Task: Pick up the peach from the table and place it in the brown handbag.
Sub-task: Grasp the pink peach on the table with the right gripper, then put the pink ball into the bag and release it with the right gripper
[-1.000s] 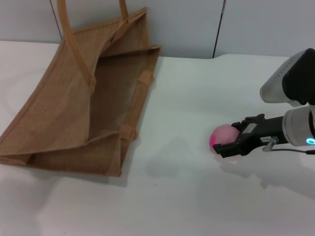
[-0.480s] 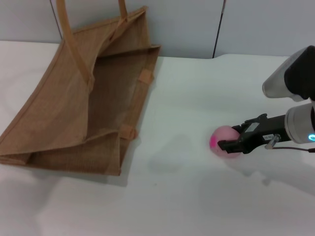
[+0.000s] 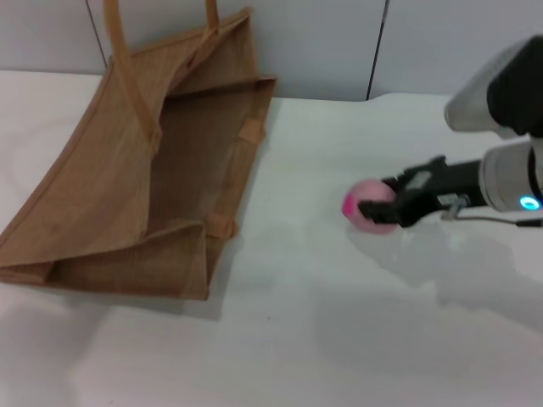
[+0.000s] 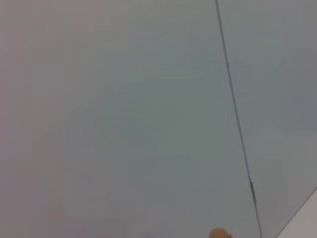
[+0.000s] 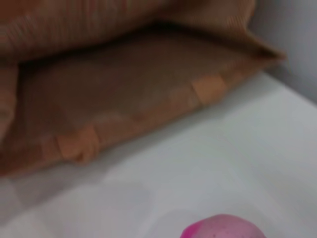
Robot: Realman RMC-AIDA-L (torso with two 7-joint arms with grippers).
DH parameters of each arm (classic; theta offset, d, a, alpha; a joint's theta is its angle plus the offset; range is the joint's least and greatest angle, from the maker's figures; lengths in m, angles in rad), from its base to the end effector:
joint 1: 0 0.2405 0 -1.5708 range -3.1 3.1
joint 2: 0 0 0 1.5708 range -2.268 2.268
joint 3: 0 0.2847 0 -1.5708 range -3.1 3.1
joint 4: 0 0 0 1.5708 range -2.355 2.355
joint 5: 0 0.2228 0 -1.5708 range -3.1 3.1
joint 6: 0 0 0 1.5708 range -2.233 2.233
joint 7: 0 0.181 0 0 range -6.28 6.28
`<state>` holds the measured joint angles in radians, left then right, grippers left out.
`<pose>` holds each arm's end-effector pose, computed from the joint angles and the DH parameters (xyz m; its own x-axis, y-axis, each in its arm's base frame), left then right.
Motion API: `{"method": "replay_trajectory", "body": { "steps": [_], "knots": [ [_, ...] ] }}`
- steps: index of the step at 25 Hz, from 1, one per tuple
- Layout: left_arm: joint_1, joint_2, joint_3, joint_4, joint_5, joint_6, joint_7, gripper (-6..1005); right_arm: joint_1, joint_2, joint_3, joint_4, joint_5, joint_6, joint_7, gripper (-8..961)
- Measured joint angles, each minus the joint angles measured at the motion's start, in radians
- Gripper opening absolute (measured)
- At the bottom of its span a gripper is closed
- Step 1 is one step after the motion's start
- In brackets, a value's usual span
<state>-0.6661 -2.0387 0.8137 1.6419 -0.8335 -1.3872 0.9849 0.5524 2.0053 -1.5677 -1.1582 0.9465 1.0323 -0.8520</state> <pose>-0.1267 0.4584 0.1427 0.9390 0.1424 0.3131 0.3320 -0.6134 -0.7166 0.2041 0.4231 -0.0813 0.8971 -0.4366 -0.0680 -0.4246 -0.8091 -0.4064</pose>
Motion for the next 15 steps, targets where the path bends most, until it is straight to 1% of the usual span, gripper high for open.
{"method": "replay_trajectory", "body": {
  "steps": [2, 5, 6, 7, 10, 15],
  "knots": [
    [-0.002, 0.000, 0.025, 0.007, -0.001, 0.013, -0.009, 110, 0.025, 0.008, 0.000, -0.024, 0.006, -0.003, 0.000, 520],
    [-0.004, -0.001, 0.060, 0.009, -0.002, 0.033, -0.020, 110, 0.043, 0.013, -0.003, -0.038, 0.015, -0.013, -0.002, 489],
    [-0.005, -0.002, 0.091, 0.009, -0.002, 0.052, -0.029, 110, 0.051, 0.014, -0.008, -0.043, 0.023, -0.019, -0.003, 480],
    [-0.005, -0.002, 0.091, 0.009, -0.002, 0.052, -0.029, 110, 0.059, 0.014, -0.012, -0.048, 0.034, -0.024, -0.005, 471],
    [-0.007, -0.002, 0.144, 0.007, -0.002, 0.082, -0.046, 110, 0.081, 0.014, -0.022, -0.050, 0.083, -0.041, -0.020, 445],
    [-0.013, -0.001, 0.221, 0.007, -0.003, 0.121, -0.072, 109, 0.118, 0.015, -0.074, -0.014, 0.165, -0.097, -0.054, 411]
  ]
}}
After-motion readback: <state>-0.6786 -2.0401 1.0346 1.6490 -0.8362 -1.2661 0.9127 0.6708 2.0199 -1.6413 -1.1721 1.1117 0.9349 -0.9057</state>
